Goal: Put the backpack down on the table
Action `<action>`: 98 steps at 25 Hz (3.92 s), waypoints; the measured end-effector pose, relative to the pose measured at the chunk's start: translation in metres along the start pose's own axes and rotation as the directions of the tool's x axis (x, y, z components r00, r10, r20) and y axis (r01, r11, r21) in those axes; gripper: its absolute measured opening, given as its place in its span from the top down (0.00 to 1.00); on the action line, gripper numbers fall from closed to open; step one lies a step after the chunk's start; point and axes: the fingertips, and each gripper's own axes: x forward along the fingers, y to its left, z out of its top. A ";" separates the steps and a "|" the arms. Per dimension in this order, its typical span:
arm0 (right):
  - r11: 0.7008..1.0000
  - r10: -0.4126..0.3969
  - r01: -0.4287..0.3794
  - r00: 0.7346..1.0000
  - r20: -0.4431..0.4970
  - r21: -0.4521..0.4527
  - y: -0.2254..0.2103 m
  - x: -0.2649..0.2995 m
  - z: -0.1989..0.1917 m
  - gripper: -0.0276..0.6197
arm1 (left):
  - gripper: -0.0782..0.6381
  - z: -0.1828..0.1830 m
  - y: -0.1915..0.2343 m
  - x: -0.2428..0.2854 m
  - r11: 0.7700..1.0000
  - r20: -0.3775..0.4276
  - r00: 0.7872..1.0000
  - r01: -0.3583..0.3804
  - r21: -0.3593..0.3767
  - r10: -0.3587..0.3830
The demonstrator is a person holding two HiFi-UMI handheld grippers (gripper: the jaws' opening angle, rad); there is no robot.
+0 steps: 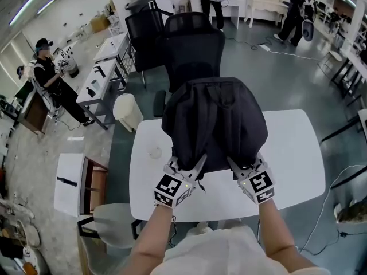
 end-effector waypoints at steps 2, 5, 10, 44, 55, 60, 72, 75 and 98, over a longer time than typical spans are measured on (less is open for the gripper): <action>1.000 0.013 -0.013 1.000 -0.006 0.008 -0.005 0.011 -0.009 0.73 | 0.76 -0.010 0.007 0.009 1.000 -0.014 1.000 -0.007 -0.016 0.007; 0.999 0.030 -0.029 0.999 -0.021 0.030 -0.012 0.029 -0.024 0.73 | 0.76 -0.026 0.020 0.023 0.999 -0.039 0.999 -0.018 -0.034 0.017; 0.998 0.044 -0.042 0.997 -0.057 0.051 -0.027 0.058 -0.048 0.73 | 0.76 -0.052 0.040 0.048 0.997 -0.066 0.997 -0.029 -0.071 0.025; 0.983 0.091 -0.066 0.986 -0.142 0.174 -0.027 0.125 -0.182 0.69 | 0.67 -0.194 0.072 0.095 0.976 -0.207 0.970 -0.157 -0.148 0.125; 0.984 0.089 -0.065 0.985 -0.145 0.163 -0.025 0.125 -0.186 0.66 | 0.60 -0.206 0.073 0.094 0.972 -0.217 0.967 -0.168 -0.163 0.131; 0.985 0.084 -0.059 0.986 -0.147 0.162 -0.026 0.126 -0.188 0.65 | 0.60 -0.208 0.074 0.096 0.972 -0.223 0.966 -0.169 -0.164 0.131; 0.983 0.082 -0.053 0.984 -0.159 0.175 -0.025 0.128 -0.190 0.58 | 0.58 -0.209 0.075 0.096 0.967 -0.230 0.965 -0.173 -0.186 0.128; 0.981 0.072 -0.039 0.983 -0.169 0.188 -0.026 0.129 -0.190 0.55 | 0.57 -0.209 0.076 0.095 0.966 -0.233 0.963 -0.179 -0.188 0.133; 0.958 0.017 0.019 0.992 -0.126 0.285 -0.044 0.097 -0.174 0.50 | 0.48 -0.189 0.077 0.057 0.969 -0.231 0.960 -0.196 -0.149 0.159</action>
